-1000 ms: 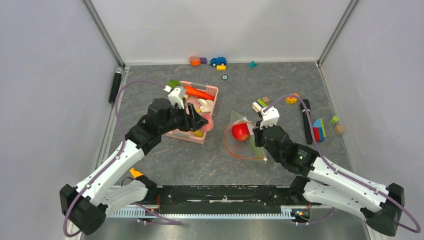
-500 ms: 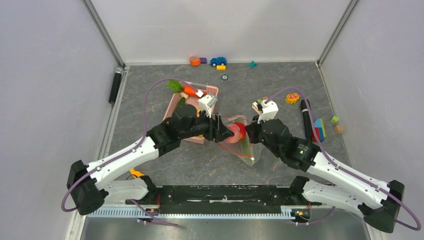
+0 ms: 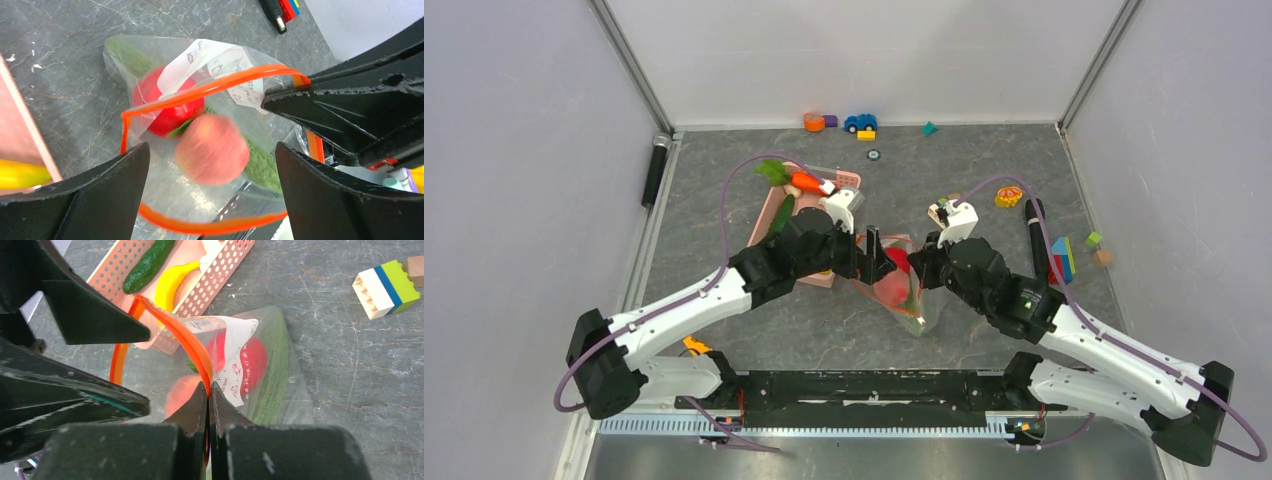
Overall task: Place the food in the zip-top bag and seal the zipper
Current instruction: Place the fake fruit in the zipper food storage bag, then pick up the fake fruit from the bin.
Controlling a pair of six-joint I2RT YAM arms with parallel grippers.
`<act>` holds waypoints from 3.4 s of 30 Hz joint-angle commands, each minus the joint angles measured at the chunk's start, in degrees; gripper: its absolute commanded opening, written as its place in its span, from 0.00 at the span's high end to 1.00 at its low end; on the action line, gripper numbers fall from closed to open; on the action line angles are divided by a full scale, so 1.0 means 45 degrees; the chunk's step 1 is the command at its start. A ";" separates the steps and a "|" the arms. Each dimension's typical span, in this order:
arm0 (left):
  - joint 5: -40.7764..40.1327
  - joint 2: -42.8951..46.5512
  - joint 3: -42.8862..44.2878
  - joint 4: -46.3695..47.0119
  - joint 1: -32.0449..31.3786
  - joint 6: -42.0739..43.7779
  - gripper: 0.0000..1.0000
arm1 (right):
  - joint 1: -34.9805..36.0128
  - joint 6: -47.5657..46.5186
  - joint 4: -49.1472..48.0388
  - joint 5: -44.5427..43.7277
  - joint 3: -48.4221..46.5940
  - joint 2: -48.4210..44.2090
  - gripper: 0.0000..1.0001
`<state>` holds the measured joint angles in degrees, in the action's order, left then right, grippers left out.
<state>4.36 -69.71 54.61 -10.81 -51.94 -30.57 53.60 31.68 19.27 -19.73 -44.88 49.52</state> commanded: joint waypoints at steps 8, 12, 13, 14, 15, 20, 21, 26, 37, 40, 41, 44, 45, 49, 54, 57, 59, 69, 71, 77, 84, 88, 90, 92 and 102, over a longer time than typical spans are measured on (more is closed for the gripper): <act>-0.4023 0.2913 -0.0729 -0.2406 -0.0064 -0.0335 0.00 | 0.0003 -0.0805 0.0082 -0.2782 0.0093 -0.0942 1.00; -0.6041 0.3062 -0.0726 -0.3596 -0.0039 -0.0850 0.00 | 0.0002 -0.1059 0.0303 -0.3502 0.0285 -0.1249 1.00; -0.6481 0.3019 -0.0701 -0.3884 -0.0010 -0.1061 0.00 | 0.0002 -0.1092 0.0319 -0.3635 0.0366 -0.1336 1.00; -0.6810 0.2898 -0.0654 -0.4153 0.0033 -0.1213 0.00 | 0.0002 -0.1107 0.0344 -0.3777 0.0434 -0.1416 1.00; -0.6962 0.2789 -0.0604 -0.4293 0.0089 -0.1270 0.00 | 0.0002 -0.1114 0.0338 -0.3920 0.0493 -0.1465 1.00; -0.7292 0.2534 -0.0600 -0.4585 0.0912 -0.1784 0.00 | 0.0000 -0.1151 0.0382 -0.4095 0.0695 -0.1768 1.00; -0.7110 0.2570 -0.0645 -0.4545 0.1244 -0.1819 0.00 | 0.0002 -0.1204 0.0371 -0.4141 0.0726 -0.1800 1.00; -0.6236 0.2608 -0.1081 -0.3908 0.2964 -0.1926 0.00 | 0.0019 -0.1422 0.0203 -0.4477 0.1090 -0.1874 1.00; -0.4021 0.0100 -0.0291 -0.2300 0.5398 -0.1447 0.00 | 0.0002 -0.2506 -0.0571 -0.4039 0.1907 -0.2356 1.00; -0.3516 -0.1085 0.0245 -0.1832 0.5593 -0.1161 0.00 | 0.0002 -0.2646 -0.0779 -0.4133 0.2251 -0.2607 1.00; -0.3284 -0.1496 0.0409 -0.1658 0.5685 -0.1105 0.00 | 0.0003 -0.2665 -0.0769 -0.4139 0.2321 -0.2651 1.00; -0.2833 -0.2767 0.1165 -0.1656 0.5942 -0.1122 0.00 | 0.0002 -0.2738 -0.0770 -0.4356 0.2596 -0.2882 1.00; -0.2721 -0.3158 0.1426 -0.1790 0.6023 -0.1252 0.00 | -0.0008 -0.2716 -0.0748 -0.4463 0.2685 -0.2950 1.00; -0.2484 -0.3968 0.1674 -0.2018 0.6063 -0.1690 0.02 | 0.0003 -0.2694 -0.0669 -0.4713 0.2834 -0.3163 1.00; -0.2036 -0.4551 0.1414 -0.2432 0.6055 -0.2164 0.07 | 0.0001 -0.2681 -0.0669 -0.4723 0.2865 -0.3167 0.99; -0.2020 -0.4577 0.1093 -0.2573 0.6045 -0.2411 0.09 | 0.0004 -0.2641 -0.0669 -0.4705 0.2884 -0.3171 1.00; -0.2043 -0.4587 0.0846 -0.2610 0.6055 -0.2521 0.10 | 0.0002 -0.2611 -0.0684 -0.4691 0.2866 -0.3167 0.99; -0.1834 -0.5454 0.0737 -0.2930 0.6019 -0.2543 0.17 | 0.0002 -0.2603 -0.0680 -0.5008 0.2903 -0.3077 0.99; -0.1868 -0.5647 0.0669 -0.2930 0.5982 -0.2546 0.18 | 0.0002 -0.2597 -0.0675 -0.5019 0.2874 -0.2980 0.99; -0.1836 -0.6374 0.0595 -0.2930 0.5804 -0.2538 0.20 | 0.0017 -0.2570 -0.0681 -0.5162 0.2892 -0.2822 0.99; -0.1966 -0.6930 0.0735 -0.2930 0.5491 -0.2616 0.33 | 0.0002 -0.2555 -0.0675 -0.5271 0.2904 -0.2877 0.99; -0.1990 -0.6914 0.0903 -0.3104 0.5377 -0.2589 0.50 | -0.0008 -0.2534 -0.0691 -0.5378 0.2942 -0.2951 0.99; -0.2192 -0.6798 0.1006 -0.3265 0.5303 -0.2563 0.60 | 0.0002 -0.2535 -0.0681 -0.5368 0.2962 -0.2961 0.99; -0.2260 -0.6613 0.1077 -0.3320 0.5256 -0.2563 0.67 | 0.0002 -0.2546 -0.0681 -0.5374 0.2962 -0.3025 0.99; -0.2754 -0.5283 0.1427 -0.3795 0.5112 -0.2434 0.81 | 0.0003 -0.2517 -0.0689 -0.5445 0.3021 -0.3052 0.99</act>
<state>-6.35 -97.78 58.89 -25.41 -28.45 -40.88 53.60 20.18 17.85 -42.61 -31.53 36.42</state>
